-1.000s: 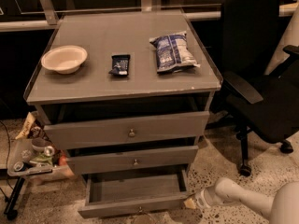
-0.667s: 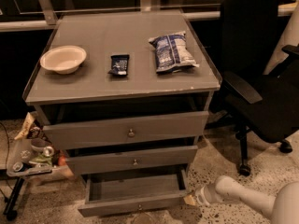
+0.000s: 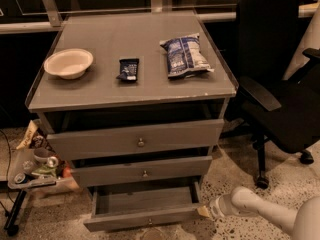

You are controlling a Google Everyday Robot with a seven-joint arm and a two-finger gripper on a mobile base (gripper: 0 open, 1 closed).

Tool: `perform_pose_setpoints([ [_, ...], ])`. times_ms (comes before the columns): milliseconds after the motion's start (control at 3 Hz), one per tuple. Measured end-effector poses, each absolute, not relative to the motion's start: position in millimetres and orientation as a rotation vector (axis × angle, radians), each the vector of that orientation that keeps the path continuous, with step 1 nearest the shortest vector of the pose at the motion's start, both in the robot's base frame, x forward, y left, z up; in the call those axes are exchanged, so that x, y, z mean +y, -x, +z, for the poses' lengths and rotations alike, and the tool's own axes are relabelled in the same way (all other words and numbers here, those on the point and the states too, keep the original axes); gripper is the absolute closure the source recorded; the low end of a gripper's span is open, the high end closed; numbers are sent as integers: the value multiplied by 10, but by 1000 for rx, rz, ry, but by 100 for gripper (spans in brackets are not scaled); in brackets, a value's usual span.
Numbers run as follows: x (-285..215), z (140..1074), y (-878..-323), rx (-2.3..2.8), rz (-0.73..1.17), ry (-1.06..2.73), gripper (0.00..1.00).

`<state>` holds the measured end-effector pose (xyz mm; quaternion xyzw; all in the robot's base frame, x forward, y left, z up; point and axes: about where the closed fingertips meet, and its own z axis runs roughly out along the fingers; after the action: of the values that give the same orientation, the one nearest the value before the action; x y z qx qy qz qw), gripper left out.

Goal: Close bottom drawer

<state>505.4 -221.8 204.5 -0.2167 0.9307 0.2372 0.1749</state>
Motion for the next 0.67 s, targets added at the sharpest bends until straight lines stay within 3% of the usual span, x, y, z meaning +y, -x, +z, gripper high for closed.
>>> perform_pose_setpoints([
  [667, -2249, 2165, -4592, 2698, 716, 598, 100],
])
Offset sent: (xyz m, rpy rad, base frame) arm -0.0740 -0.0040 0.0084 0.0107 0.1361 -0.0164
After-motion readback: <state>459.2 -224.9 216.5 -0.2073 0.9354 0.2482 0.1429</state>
